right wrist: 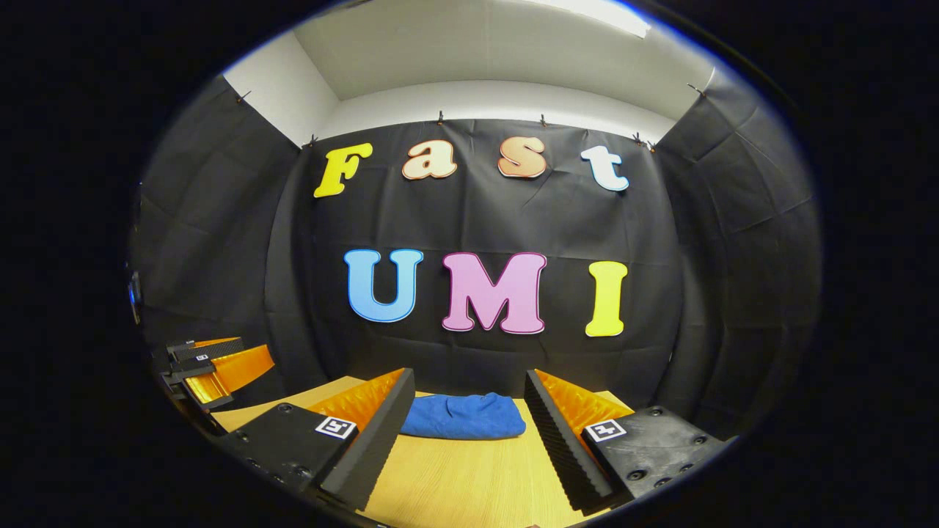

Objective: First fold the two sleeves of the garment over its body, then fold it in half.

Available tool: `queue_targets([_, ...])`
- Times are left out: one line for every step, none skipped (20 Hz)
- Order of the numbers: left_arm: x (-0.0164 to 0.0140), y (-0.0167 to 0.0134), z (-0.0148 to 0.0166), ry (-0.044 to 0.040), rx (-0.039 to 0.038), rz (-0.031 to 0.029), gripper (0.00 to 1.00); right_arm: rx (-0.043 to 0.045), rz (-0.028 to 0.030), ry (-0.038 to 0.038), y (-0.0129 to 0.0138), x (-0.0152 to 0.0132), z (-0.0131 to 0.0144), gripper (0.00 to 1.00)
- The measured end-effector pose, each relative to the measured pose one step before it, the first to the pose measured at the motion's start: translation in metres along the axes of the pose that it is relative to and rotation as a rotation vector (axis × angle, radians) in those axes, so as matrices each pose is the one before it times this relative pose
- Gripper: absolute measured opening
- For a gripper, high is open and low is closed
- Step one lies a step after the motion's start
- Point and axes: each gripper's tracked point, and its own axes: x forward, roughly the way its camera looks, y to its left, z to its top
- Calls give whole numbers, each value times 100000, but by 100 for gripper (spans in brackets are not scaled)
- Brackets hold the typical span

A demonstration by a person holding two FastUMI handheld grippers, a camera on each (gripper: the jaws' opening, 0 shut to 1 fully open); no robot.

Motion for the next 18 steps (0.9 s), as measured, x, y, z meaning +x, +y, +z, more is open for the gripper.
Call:
queue_targets([-48, -25, 57, -167, 245, 258, 81, 262, 9, -46, -260, -193, 47, 96])
queue_targets([13, -138, 114, -396, 395, 451, 79, 272, -121, 244, -295, -109, -132, 96])
queue_targets([-20, -230, -44, 48, 478, 558, 81, 570, -56, 743, -386, -142, -295, 96])
queue_targets([-156, -319, -86, 458, 254, 523, 79, 1008, 333, 889, -319, -154, -180, 96])
queue_targets([-134, -501, -101, 293, -103, 161, 79, 843, 120, 390, -364, -40, -101, 96])
queue_targets([-64, -643, 94, -158, -132, -479, 80, 530, -353, -108, -485, -15, -70, 96])
queue_targets([-151, -738, 197, -94, 390, -454, 80, 302, -507, -225, -544, 205, -1, 96])
queue_targets([-152, -419, 138, 666, 1057, 268, 80, 645, 261, 1106, -265, 96, -355, 96])
queue_targets([-202, -53, 12, -89, 779, 667, 79, 654, 1106, 425, -35, 24, -198, 96])
queue_targets([-222, -266, 262, -421, -104, 291, 79, -125, 523, -279, -545, 600, 324, 96])
queue_targets([-162, -531, -6, 420, -501, 36, 79, -484, 34, -398, -384, 1, 93, 96])
queue_targets([-36, -75, -64, 679, -289, 569, 79, -80, 291, -73, -138, -174, -30, 96])
queue_targets([-171, 61, -65, 214, -209, 991, 79, 144, 290, 116, -115, -163, 25, 96])
queue_targets([-40, 79, 75, 115, -212, 1063, 79, 64, 348, 99, -72, -161, 67, 96])
queue_targets([-10, 123, 73, 121, -229, 964, 79, -192, 246, -8, -126, -166, 79, 96])
queue_targets([-32, 144, 179, 103, -343, 1038, 79, -461, 307, 90, -24, -119, 93, 96])
queue_targets([-168, 210, 67, -66, -561, 924, 79, -503, 142, 215, -121, -101, -8, 96])
queue_targets([-34, 79, 165, -280, -508, 354, 79, -396, 143, -169, -106, -77, 137, 96])
